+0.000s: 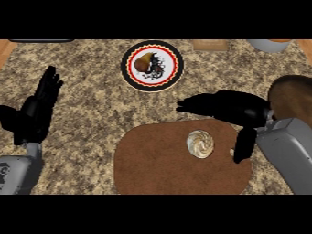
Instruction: Pick the cupcake from the cutting board and place it in the pan
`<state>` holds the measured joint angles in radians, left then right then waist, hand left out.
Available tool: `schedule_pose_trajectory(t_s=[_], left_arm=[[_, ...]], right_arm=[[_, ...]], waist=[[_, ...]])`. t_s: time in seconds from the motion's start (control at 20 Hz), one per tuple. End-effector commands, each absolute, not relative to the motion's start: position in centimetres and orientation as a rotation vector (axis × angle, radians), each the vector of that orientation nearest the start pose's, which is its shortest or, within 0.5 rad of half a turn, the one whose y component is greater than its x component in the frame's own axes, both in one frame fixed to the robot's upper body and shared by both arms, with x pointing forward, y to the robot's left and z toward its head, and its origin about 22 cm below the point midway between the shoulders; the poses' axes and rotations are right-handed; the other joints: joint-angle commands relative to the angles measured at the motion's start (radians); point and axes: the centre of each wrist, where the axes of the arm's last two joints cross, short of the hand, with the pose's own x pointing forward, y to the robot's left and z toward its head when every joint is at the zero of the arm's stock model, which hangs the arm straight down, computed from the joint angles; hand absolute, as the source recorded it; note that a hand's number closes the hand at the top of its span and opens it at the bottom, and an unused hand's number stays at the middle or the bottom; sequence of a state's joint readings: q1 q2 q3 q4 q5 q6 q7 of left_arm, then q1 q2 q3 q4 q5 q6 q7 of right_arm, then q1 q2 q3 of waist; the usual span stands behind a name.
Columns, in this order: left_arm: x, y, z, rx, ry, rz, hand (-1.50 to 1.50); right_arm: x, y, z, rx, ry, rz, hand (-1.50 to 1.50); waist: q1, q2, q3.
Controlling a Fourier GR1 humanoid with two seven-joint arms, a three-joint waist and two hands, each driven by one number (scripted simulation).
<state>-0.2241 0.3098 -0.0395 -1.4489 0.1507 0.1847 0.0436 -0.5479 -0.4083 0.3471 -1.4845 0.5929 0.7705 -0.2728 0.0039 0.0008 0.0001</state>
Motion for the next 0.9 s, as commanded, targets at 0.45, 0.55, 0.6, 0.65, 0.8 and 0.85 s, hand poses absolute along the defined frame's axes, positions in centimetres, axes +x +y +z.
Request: schedule_pose_trajectory(t_s=[0.45, 0.55, 0.6, 0.65, 0.8, 0.85], left_arm=[[30.2, 28.7, 5.1, 0.205, -1.611, -0.053, 0.00], [30.6, 26.2, 4.1, 0.208, -1.615, -0.057, 0.00], [30.5, 28.3, 3.7, 0.212, -1.605, -0.040, 0.00], [30.2, 28.7, 5.4, 0.209, -1.612, -0.046, 0.00], [29.8, 27.0, 4.0, 0.220, -1.628, -0.050, 0.00], [28.7, 27.1, 3.8, 0.192, -1.611, -0.071, 0.00]], right_arm=[[32.6, -17.0, 8.5, -0.156, -1.319, 2.011, -1.50], [32.9, -16.9, 10.3, -0.183, -1.334, 2.021, -1.50], [31.5, -15.9, 8.9, -0.175, -1.297, 2.038, -1.50], [32.1, -17.1, 8.3, -0.181, -1.303, 2.029, -1.50], [33.9, -15.1, 7.9, -0.139, -1.271, 2.043, -1.50], [32.6, -14.8, 7.4, -0.152, -1.280, 2.016, -1.50]], waist=[[0.001, 0.000, 0.000], [-0.003, 0.000, 0.000], [-0.004, -0.001, 0.000], [-0.001, -0.001, 0.000], [0.003, 0.001, 0.000], [0.001, -0.001, 0.000]])
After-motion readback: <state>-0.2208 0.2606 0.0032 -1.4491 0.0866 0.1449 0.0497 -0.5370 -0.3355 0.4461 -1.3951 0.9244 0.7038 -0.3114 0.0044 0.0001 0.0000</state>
